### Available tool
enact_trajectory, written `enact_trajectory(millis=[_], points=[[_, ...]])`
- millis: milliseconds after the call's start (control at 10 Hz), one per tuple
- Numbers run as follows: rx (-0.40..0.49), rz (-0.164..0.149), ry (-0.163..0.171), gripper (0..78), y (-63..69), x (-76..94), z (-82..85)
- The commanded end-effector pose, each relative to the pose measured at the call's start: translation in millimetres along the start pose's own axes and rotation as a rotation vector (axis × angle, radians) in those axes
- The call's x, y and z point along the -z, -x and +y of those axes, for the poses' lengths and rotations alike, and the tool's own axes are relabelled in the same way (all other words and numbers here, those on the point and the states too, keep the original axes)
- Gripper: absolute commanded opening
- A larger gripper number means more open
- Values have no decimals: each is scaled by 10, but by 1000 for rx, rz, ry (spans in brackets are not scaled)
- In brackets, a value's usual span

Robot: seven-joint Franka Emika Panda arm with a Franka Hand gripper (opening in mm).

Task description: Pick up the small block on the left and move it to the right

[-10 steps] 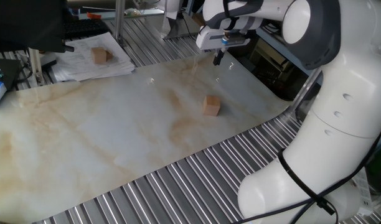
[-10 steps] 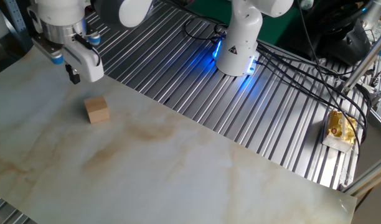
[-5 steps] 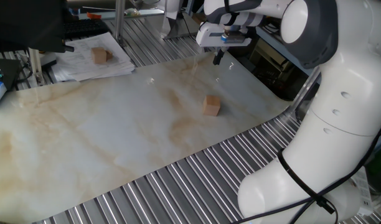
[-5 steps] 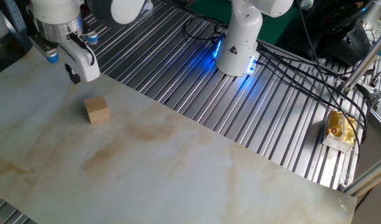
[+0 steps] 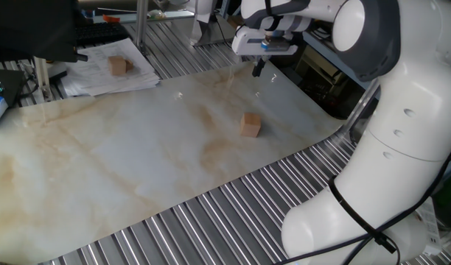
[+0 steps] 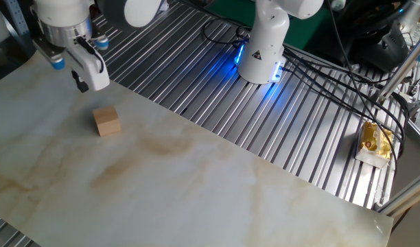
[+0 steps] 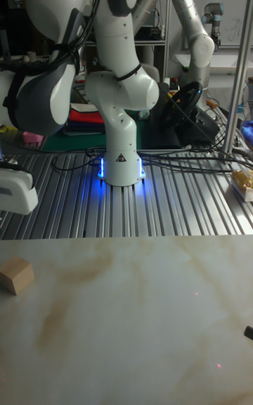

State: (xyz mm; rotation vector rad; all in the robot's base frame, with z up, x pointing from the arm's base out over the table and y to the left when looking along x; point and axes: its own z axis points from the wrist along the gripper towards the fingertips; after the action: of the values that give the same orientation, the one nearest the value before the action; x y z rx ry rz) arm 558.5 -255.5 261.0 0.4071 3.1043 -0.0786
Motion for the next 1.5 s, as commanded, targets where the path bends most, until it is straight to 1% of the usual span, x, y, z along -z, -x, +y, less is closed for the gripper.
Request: enact_trajectory(millis=[100,200,400,600,800,900,1100,1200,1300,1400,1500], points=[[30,-6,-4,0,11,21,-3],[69,-2,-16,0,47,65,-9],[99,-17,-68,0,103,66,-35],[98,-25,-69,0,82,61,-81],[112,-29,-55,0,88,11,-240],[104,-26,-47,0,98,-2,-315],[79,-26,-46,0,102,9,-340],[56,-24,-37,0,45,1,-384],[21,-19,-13,0,12,-40,-417],[-10,-13,20,0,-12,-86,-447],[-29,-13,27,0,-36,-117,-469]])
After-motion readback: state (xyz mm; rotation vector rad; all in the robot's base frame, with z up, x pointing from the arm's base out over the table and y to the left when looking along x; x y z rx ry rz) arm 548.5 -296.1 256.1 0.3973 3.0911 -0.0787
